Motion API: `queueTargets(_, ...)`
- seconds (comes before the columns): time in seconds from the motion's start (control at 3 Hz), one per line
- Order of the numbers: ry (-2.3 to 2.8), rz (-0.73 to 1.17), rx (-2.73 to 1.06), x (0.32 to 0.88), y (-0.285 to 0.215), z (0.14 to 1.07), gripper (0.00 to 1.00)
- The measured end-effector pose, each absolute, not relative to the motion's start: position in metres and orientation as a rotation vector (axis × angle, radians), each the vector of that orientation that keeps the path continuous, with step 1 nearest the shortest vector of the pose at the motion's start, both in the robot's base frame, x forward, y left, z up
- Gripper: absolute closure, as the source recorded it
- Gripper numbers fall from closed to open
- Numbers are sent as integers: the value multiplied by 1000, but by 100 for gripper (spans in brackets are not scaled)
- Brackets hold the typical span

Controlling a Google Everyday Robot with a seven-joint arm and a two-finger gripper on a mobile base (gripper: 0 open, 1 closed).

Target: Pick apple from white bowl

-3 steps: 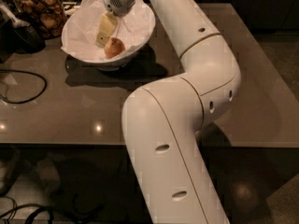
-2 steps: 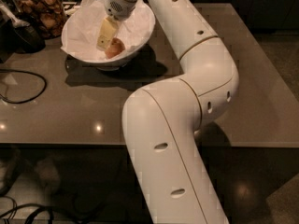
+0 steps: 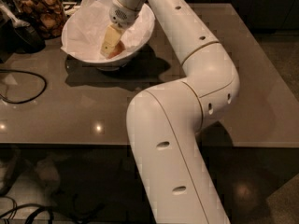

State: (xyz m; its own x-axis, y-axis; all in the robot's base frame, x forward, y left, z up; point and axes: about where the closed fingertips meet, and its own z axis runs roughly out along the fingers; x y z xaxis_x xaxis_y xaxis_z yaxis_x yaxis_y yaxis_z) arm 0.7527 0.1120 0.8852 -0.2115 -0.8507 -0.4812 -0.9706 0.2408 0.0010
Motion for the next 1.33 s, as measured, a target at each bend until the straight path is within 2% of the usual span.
queueTargets(1.33, 2127, 516, -1675, 757, 110, 858, 21)
